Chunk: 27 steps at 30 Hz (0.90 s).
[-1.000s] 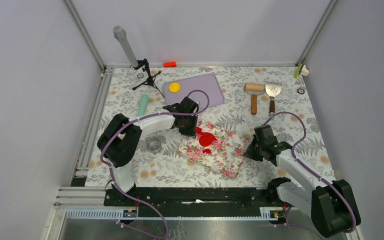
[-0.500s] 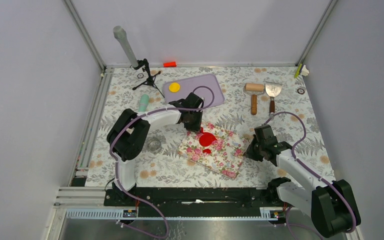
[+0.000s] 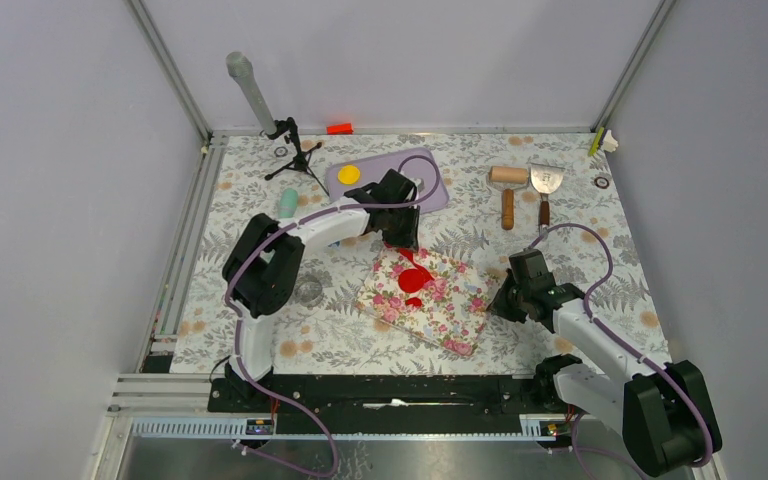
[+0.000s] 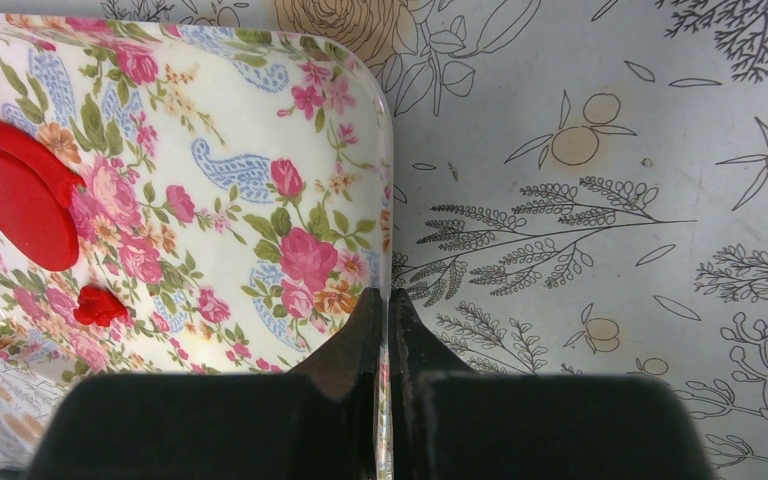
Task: Roll out the dumpling wrappers from the dough
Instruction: Remove the dumpling wrapper from the work surface.
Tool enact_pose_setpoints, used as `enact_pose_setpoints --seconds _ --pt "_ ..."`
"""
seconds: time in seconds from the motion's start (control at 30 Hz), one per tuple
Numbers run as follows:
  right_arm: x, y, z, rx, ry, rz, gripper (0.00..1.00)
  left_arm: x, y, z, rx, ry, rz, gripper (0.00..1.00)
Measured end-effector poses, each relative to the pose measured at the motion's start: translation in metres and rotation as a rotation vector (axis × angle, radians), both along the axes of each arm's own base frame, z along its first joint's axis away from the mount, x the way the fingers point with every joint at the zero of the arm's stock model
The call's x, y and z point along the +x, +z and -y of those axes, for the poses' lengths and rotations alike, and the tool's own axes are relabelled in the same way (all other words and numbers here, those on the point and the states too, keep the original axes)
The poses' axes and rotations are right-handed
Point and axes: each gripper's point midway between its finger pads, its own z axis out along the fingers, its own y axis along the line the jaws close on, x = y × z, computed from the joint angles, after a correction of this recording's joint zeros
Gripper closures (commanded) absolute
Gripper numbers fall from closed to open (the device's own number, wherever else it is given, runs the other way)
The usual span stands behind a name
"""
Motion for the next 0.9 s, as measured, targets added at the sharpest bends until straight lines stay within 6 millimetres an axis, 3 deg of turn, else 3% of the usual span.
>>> enact_pose_setpoints --seconds 0.27,0.4,0.57,0.63,0.73,0.9 --pt "0.0 0.001 0.0 0.002 -0.001 0.003 0.98 -0.009 0.005 0.006 -0.019 -0.028 -0.014 0.81" --pt "-0.001 0.003 0.001 0.003 -0.005 0.005 0.75 -0.011 0.026 0.005 -0.04 -0.029 0.011 0.76" --pt "-0.002 0.008 0.001 0.007 -0.004 0.023 0.45 -0.01 0.067 -0.005 -0.071 -0.001 0.086 0.58" --pt "-0.002 0.01 0.001 0.007 -0.003 0.028 0.38 -0.01 0.077 -0.018 -0.07 0.03 0.105 0.49" --pt "-0.001 0.016 0.003 -0.009 0.004 0.031 0.36 -0.012 0.074 -0.05 -0.032 0.096 0.106 0.4" --pt "0.017 0.045 0.002 -0.025 0.015 0.095 0.36 -0.031 0.037 -0.109 0.088 0.187 0.04 0.37"
